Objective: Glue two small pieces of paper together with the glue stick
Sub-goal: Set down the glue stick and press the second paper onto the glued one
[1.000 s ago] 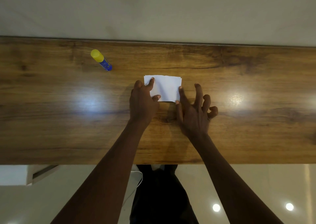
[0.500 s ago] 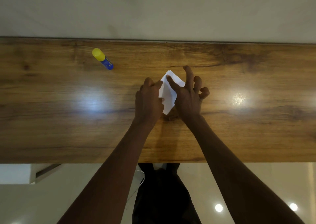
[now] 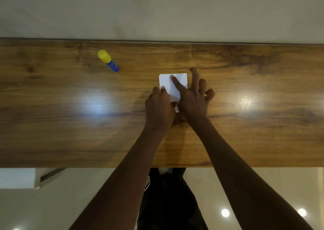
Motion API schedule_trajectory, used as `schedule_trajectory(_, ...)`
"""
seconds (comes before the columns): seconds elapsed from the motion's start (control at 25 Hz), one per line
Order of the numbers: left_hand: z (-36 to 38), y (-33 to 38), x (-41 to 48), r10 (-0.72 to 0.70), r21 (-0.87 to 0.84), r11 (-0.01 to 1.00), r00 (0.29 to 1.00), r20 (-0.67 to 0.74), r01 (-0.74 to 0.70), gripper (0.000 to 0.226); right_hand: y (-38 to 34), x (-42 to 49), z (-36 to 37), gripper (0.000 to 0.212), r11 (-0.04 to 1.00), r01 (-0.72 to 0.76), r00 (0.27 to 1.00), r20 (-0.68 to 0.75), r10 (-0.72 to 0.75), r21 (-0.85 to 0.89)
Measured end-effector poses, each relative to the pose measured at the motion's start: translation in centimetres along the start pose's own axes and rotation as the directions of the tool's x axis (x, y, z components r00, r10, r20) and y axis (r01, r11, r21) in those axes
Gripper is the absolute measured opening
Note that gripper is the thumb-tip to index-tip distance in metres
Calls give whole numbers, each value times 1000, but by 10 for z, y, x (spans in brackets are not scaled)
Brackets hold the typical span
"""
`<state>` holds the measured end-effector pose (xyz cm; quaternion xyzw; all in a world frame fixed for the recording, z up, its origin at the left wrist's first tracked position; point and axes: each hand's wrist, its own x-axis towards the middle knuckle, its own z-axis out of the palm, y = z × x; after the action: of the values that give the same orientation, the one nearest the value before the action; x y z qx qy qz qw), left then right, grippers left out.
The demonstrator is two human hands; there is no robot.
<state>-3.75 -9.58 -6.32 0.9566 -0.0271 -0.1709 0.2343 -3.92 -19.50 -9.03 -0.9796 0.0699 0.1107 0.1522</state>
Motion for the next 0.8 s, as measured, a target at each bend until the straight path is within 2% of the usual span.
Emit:
schedule_trajectory(0.16,0,3,1,-41,49,998,999,14,41,57,9,-4,-4,52,992,-123,987,-98,126,33)
schedule_trajectory(0.32,-3,7,4,-49,-10,999,999,-9,49,44,7,1,-5,54,994,-86,995,-46,89,68)
schedule_trajectory(0.44,-10,6,6,-49,-72,996,996,-81,44,35,8,7,-11,56,998,-20,1000,2,20,53)
schedule_trajectory(0.52,-11,2,6,-9,-89,996,995,-100,0,42,6,11,-16,58,996,78,996,29,-79,35)
schedule_trajectory(0.64,-8,-2,7,40,-85,995,998,-55,-44,57,3,15,-21,63,983,179,982,57,-182,49)
schedule_trajectory(0.8,-1,-4,7,-9,-130,991,1000,3,9,64,1,11,-16,64,995,79,997,-5,-79,57)
